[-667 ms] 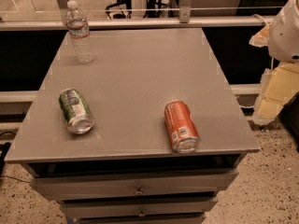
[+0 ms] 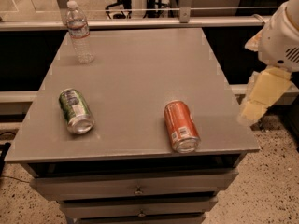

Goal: Place coke can upright

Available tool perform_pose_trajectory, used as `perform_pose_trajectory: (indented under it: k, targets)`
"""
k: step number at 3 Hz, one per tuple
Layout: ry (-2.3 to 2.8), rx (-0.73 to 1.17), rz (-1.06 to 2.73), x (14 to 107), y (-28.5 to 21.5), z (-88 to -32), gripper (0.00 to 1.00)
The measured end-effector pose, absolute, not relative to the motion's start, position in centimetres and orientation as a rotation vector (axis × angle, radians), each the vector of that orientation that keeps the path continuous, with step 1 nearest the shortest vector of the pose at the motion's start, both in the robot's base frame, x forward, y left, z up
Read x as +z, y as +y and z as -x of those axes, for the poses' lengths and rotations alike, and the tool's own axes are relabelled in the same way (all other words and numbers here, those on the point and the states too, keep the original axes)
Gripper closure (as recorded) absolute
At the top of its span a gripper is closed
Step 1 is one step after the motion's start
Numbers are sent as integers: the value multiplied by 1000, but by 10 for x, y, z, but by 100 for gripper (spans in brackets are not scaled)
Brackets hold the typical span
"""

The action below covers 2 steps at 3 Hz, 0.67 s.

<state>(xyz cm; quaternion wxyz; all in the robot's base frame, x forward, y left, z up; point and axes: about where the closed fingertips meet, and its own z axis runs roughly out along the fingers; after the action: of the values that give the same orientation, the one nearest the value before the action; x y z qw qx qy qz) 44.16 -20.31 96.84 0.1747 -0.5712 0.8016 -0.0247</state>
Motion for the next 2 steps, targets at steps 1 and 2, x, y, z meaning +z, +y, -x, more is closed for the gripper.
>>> perform_pose_trajectory:
  k: [1,2]
  targets:
    - [2344,-16,1429,955,-179,-448,0]
    - [2405,-33,1270,932,-157,-454,0]
